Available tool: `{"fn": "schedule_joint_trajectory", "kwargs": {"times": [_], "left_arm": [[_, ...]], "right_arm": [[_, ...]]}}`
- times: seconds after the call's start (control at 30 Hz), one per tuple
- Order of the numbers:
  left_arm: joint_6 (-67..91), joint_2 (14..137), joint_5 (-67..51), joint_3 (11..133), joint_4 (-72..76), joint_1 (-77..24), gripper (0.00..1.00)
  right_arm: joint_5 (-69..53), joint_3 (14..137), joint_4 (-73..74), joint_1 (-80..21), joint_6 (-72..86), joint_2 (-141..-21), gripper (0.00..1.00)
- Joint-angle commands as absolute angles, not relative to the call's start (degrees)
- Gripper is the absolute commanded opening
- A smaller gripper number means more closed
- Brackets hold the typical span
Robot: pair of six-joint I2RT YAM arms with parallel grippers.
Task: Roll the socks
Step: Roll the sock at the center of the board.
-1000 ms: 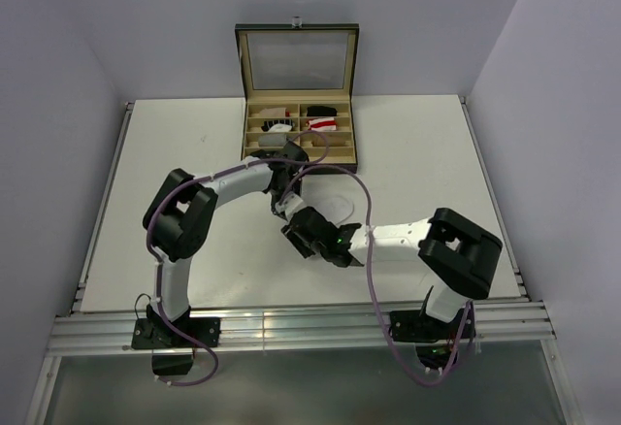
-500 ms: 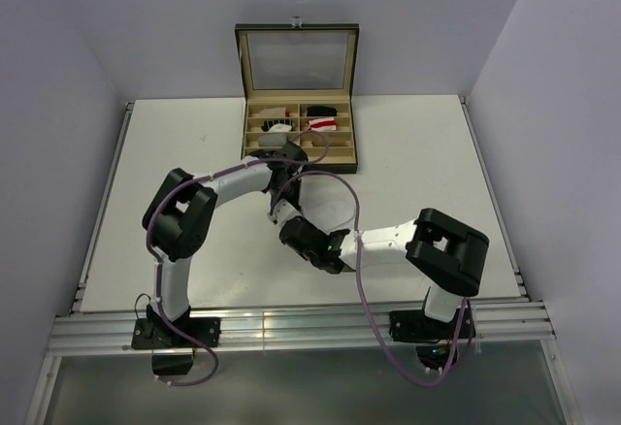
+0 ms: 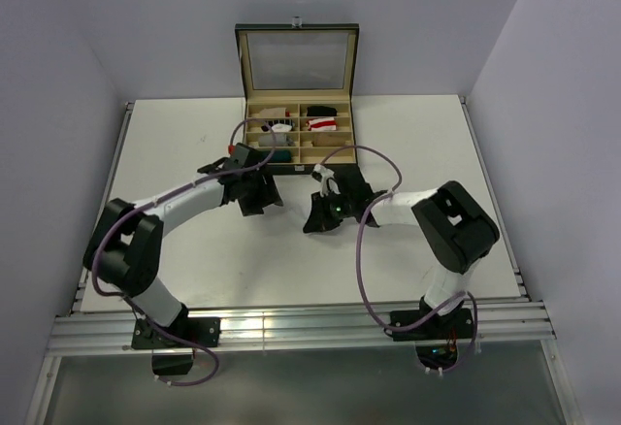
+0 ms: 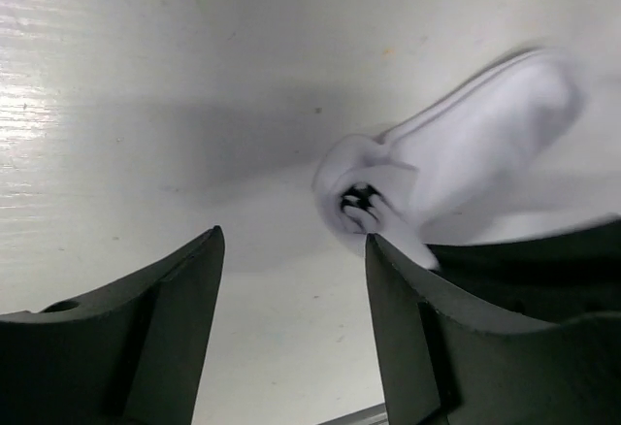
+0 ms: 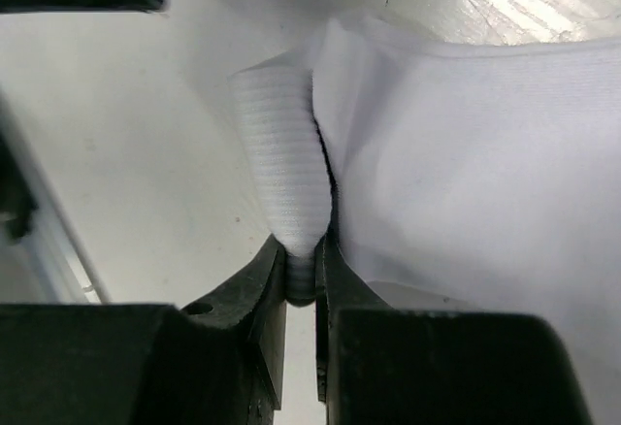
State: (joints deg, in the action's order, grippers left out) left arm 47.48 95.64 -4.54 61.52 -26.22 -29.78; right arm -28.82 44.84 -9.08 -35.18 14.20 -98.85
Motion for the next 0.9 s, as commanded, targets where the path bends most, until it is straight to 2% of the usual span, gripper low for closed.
{"fn": "schedule_joint_trajectory", "kwargs": {"times": [0.0, 0.17, 0.4, 0.6, 0.87], "left_arm": [[52.6, 90.7, -2.6, 57.9, -18.1, -30.0, 0.65], [53.4, 88.4, -7.6, 52.5, -11.7, -30.4, 0.63], [54.1, 90.9, -8.2, 51.5, -8.4, -33.0, 0.62], [55.2, 93.2, -6.9, 53.4, -5.3, -34.7, 0.61], [53.7, 99.5, -5.5, 58.0, -9.8, -35.6, 0.56]], "right_arm": [[-44.1, 44.6, -8.0, -31.0, 20.2, -104.6, 0.0], [-51.4, 42.8, -15.5, -26.8, 27.8, -110.2, 0.0], [-53.1, 41.9, -18.5, -23.6, 33.5, -115.0, 0.0], [-52.6, 42.8, -17.5, -23.5, 33.9, -116.5, 0.0], [-52.3, 43.2, -16.8, -23.2, 34.2, -117.8, 0.0]]}}
